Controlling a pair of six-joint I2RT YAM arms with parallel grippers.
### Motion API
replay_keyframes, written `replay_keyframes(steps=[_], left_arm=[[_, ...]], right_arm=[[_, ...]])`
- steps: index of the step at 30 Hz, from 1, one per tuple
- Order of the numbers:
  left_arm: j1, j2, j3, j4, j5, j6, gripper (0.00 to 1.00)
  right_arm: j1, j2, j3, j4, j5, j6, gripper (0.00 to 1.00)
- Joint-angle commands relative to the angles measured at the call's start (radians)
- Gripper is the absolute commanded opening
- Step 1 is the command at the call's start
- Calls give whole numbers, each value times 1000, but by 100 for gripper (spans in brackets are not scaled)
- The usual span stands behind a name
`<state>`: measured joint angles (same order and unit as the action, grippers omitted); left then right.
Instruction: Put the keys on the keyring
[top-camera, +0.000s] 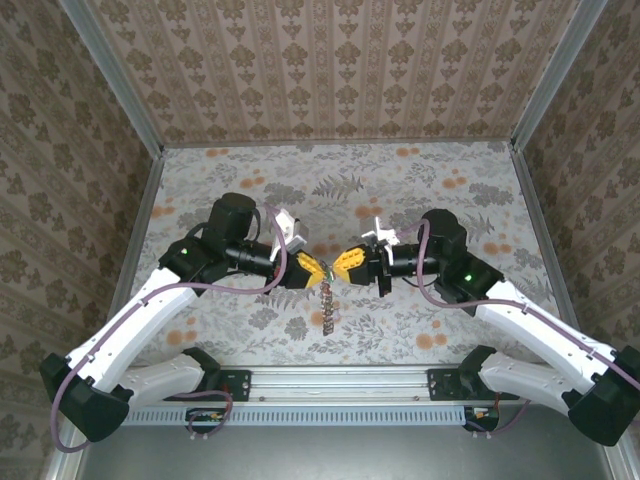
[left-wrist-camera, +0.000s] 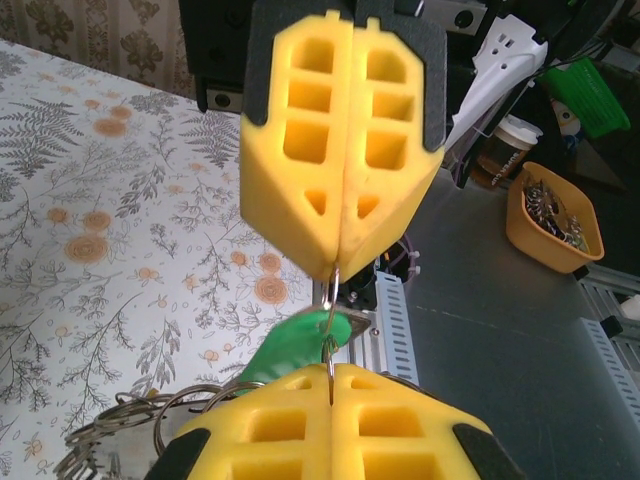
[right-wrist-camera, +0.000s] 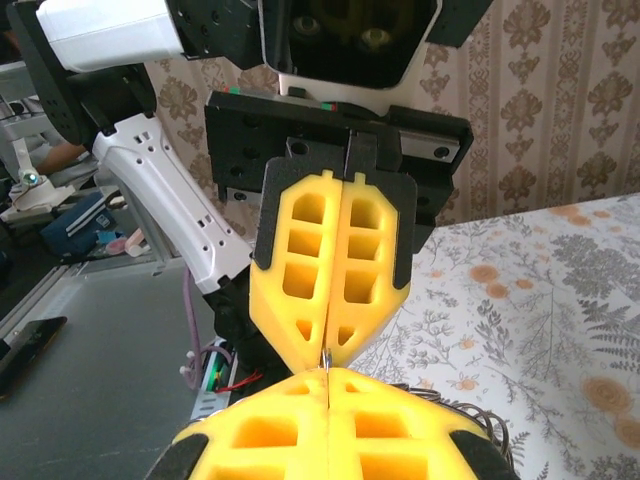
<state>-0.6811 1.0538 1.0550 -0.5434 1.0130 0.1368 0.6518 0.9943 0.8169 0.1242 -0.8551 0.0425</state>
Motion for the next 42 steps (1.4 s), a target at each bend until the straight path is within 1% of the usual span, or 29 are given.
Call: replay_keyframes(steps=[1, 18, 31, 42], left_arm=[[-4, 2, 44, -3, 19, 34, 0], [-4, -9, 47, -3, 35, 34, 0], [-3, -5, 50, -11, 35, 37, 0], [-4, -6, 48, -6, 36, 35, 0]], right_arm=[[-9, -28, 8, 2, -42, -22, 0], [-7, 33, 15, 30, -87, 14, 0], [-19, 0, 15, -4, -66, -6, 0], [-21, 32, 14, 20, -85, 10, 0]])
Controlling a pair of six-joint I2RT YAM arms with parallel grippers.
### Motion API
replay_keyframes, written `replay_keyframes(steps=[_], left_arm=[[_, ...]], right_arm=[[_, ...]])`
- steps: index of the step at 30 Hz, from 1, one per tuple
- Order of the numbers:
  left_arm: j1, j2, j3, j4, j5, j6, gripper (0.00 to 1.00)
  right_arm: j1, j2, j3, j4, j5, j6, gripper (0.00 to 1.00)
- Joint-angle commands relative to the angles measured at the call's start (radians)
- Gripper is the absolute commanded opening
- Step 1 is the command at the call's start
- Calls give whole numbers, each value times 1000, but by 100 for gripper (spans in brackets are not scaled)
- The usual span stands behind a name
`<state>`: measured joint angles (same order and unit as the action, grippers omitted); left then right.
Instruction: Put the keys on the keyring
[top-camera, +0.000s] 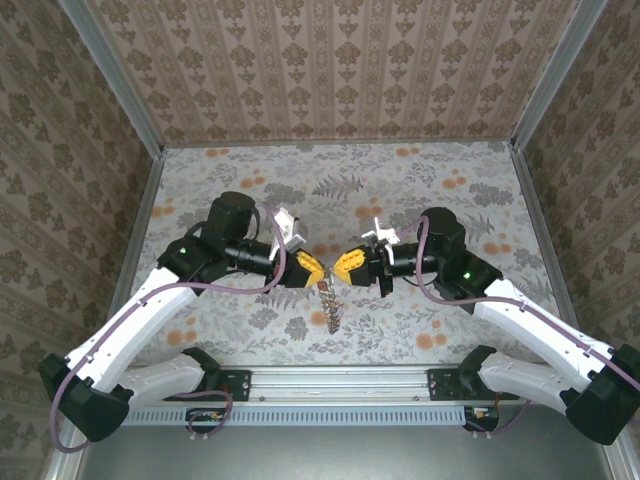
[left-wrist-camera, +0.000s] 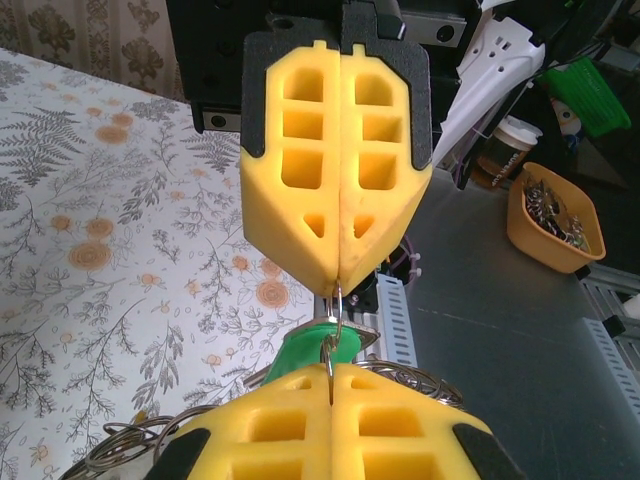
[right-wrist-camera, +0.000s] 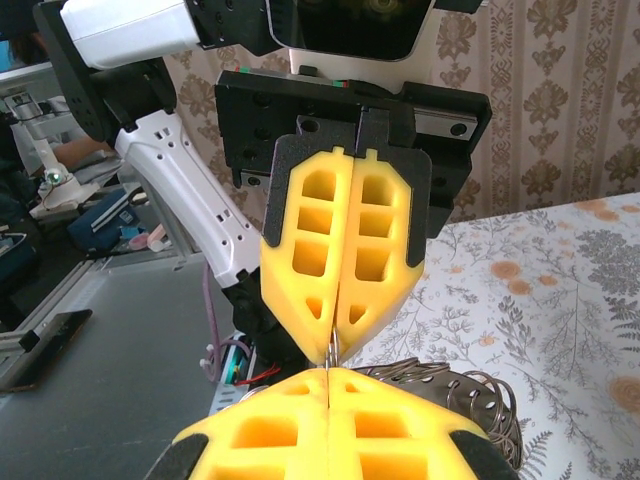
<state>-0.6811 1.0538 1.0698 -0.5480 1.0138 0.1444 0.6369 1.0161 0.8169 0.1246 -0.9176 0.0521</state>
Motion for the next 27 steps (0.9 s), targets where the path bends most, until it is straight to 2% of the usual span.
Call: replay_keyframes(steps=[1, 14, 27], left_arm=[[-3, -6, 32, -3, 37, 27, 0], [-7, -2, 33, -9, 30, 31, 0], [-9, -7, 33, -6, 30, 29, 0]], right_arm=[[-6, 10, 12, 21, -20, -1, 0], [-28, -37, 0, 16, -15, 2, 0], [-28, 14, 1, 79, -63, 48, 0]])
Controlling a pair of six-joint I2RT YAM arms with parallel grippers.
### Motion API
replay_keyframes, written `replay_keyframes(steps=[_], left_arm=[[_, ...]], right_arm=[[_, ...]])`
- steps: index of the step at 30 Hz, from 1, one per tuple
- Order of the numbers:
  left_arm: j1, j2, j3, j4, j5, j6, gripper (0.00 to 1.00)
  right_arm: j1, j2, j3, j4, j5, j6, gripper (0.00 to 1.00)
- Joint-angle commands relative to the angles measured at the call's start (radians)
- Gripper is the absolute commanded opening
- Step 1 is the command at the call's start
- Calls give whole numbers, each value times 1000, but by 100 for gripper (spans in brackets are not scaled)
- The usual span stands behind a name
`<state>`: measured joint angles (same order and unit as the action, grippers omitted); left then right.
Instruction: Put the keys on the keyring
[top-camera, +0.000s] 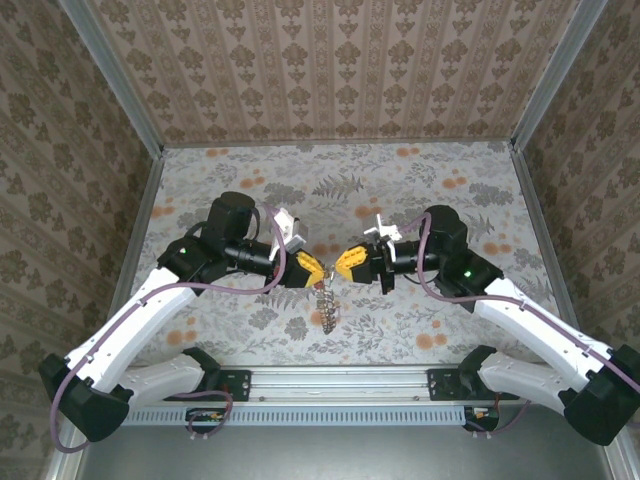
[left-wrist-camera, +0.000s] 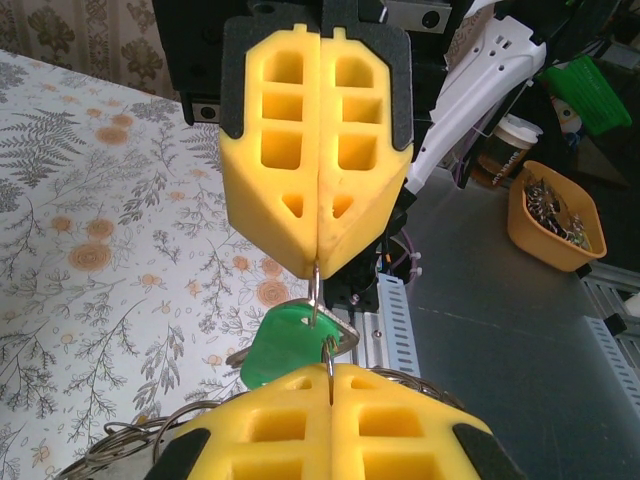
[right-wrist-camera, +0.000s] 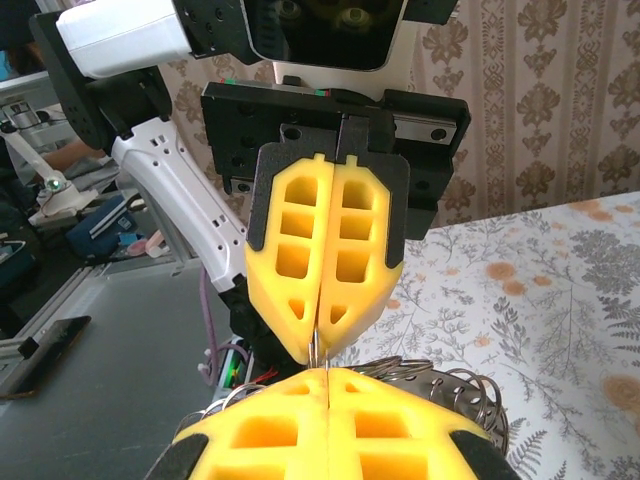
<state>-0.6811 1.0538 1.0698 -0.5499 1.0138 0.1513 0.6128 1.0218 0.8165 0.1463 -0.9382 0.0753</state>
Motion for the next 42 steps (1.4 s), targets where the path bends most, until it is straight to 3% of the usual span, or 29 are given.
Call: replay_keyframes(steps=[1, 42], left_arm=[[-9, -6, 32, -4, 29, 22, 0], [-8, -18, 33, -12, 20, 22, 0]], right_arm=[[-1, 10, 2, 61, -46, 25, 0], [7, -14, 19, -7, -53, 11, 0]])
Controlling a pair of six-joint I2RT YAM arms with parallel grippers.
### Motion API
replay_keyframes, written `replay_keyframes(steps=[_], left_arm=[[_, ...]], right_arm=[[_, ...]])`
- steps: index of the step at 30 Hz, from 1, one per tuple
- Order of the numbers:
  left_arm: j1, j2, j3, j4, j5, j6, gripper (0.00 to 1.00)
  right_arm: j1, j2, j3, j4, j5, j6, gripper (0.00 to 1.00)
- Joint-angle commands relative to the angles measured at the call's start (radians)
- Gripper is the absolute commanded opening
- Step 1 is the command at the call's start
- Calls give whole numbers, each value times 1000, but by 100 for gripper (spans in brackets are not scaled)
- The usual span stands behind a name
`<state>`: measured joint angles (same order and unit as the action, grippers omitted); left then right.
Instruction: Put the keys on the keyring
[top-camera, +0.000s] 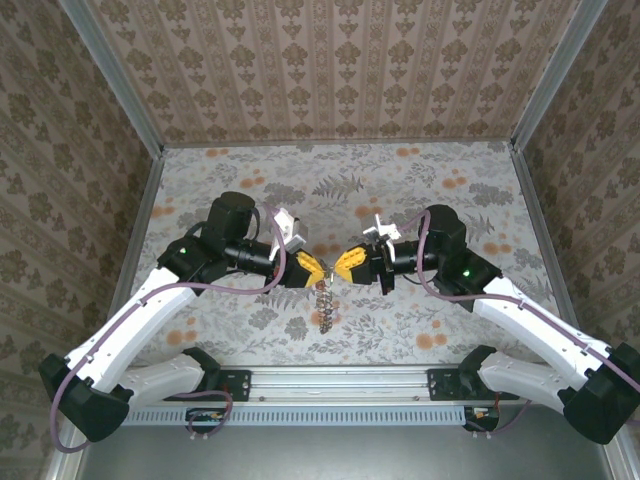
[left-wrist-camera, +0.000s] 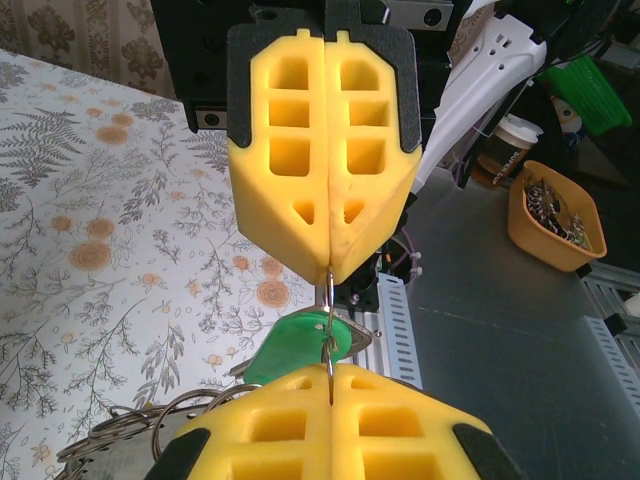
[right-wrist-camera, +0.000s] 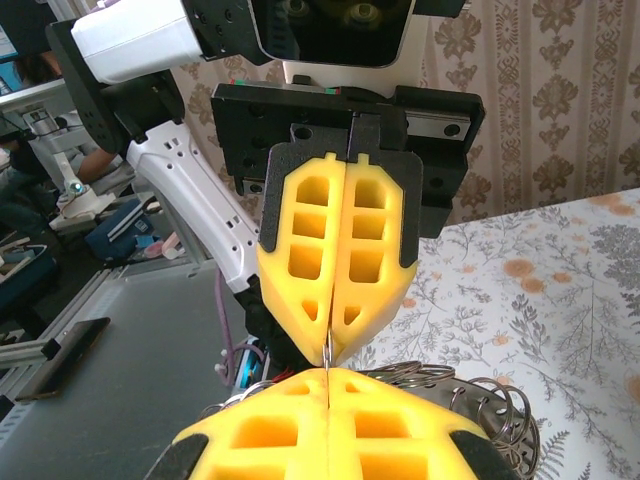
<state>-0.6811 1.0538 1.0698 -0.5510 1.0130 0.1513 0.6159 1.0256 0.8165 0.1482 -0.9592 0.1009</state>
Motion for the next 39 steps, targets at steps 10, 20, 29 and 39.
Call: replay_keyframes(steps=[10, 20, 29, 39], left_arm=[[-9, -14, 35, -8, 22, 21, 0], [-9, -12, 33, -6, 24, 21, 0], [-8, -10, 33, -1, 22, 20, 0], [-11, -2, 35, -1, 15, 22, 0]], right_arm=[[5, -6, 19, 8, -45, -3, 0], [7, 19, 16, 39, -59, 12, 0], [16, 19, 15, 39, -65, 14, 0], [27, 24, 28, 45, -62, 13, 0]])
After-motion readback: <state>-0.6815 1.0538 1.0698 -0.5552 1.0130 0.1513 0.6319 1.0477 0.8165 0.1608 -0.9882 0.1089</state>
